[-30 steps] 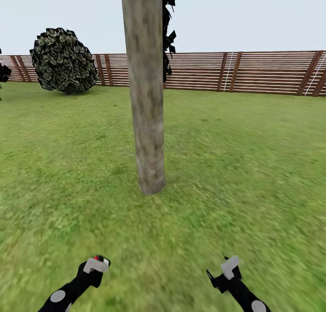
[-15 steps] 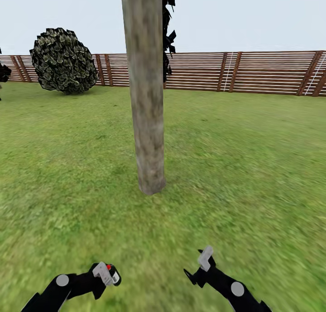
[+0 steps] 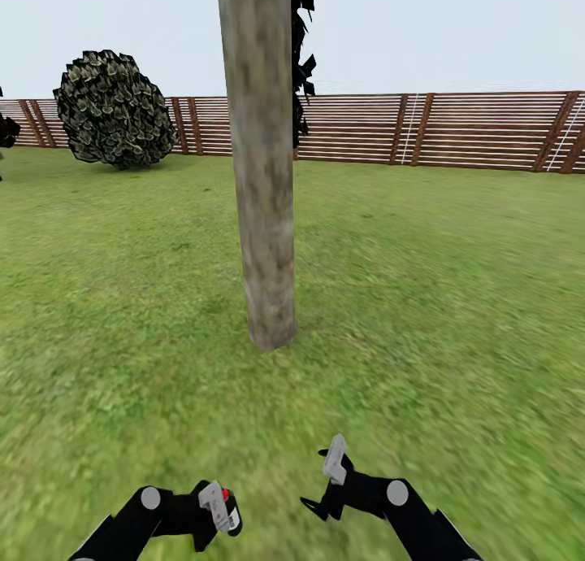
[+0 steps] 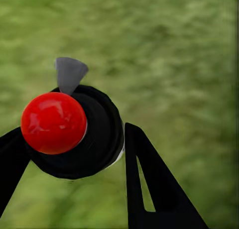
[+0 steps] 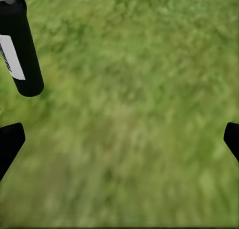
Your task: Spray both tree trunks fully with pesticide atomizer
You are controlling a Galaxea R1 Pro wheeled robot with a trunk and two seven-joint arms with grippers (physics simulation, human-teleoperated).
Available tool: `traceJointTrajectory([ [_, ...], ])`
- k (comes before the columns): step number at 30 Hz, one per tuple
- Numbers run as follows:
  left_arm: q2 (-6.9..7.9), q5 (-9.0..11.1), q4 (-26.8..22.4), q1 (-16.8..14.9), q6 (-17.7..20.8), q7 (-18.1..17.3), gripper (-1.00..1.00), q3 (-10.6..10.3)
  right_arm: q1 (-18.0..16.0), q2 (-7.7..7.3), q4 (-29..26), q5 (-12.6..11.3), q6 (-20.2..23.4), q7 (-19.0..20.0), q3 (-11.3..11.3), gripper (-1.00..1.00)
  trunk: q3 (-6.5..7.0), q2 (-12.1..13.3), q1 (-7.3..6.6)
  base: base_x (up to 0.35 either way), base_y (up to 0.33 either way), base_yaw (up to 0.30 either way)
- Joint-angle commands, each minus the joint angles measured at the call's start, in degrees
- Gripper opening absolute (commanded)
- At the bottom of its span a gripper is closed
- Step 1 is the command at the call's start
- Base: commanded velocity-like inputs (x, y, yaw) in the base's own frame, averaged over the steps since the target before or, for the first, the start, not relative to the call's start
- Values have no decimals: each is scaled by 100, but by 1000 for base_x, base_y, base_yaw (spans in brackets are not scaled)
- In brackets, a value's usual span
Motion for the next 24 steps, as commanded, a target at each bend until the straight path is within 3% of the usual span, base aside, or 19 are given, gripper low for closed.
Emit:
traceJointTrajectory([
  [1,-38,-22,-1,-5,0,-2,-100,-2,-9,3,1,-1,33,8,0,100,0,0,0,0,0,0],
  [2,-53,-27,-1,-9,0,-2,-100,-3,-11,4,2,0,40,10,0,100,0,0,0,0,0,0],
  [3,-74,-35,-2,-18,-3,-4,-100,-4,-15,5,2,1,49,12,0,-100,0,0,0,0,0,0],
  [8,-107,-52,5,-38,-8,-10,-100,-95,-23,15,-2,3,66,20,7,-100,0,0,0,0,0,0],
  [10,-112,-51,6,-43,-4,-11,-100,-226,-26,17,-11,3,68,24,21,-100,0,0,0,0,0,0],
  [13,-151,-49,7,-58,-2,-11,-100,-308,-26,23,-20,2,69,25,253,-100,0,0,0,0,0,0],
  [14,-220,-171,7,-74,-1,-18,-100,-383,-30,32,-27,-4,73,62,584,-100,0,0,0,0,0,0],
  [15,-241,-298,7,-77,7,-17,-100,-465,-32,72,-23,-5,74,89,644,-100,0,0,0,0,0,0],
  [17,-285,-449,7,-79,13,-13,-100,-538,-34,164,-18,-3,75,147,684,-100,0,0,0,0,0,0],
  [24,-505,-575,2,-129,46,-3,-100,-592,-35,304,-14,-5,76,223,717,-100,0,0,0,0,0,0],
])
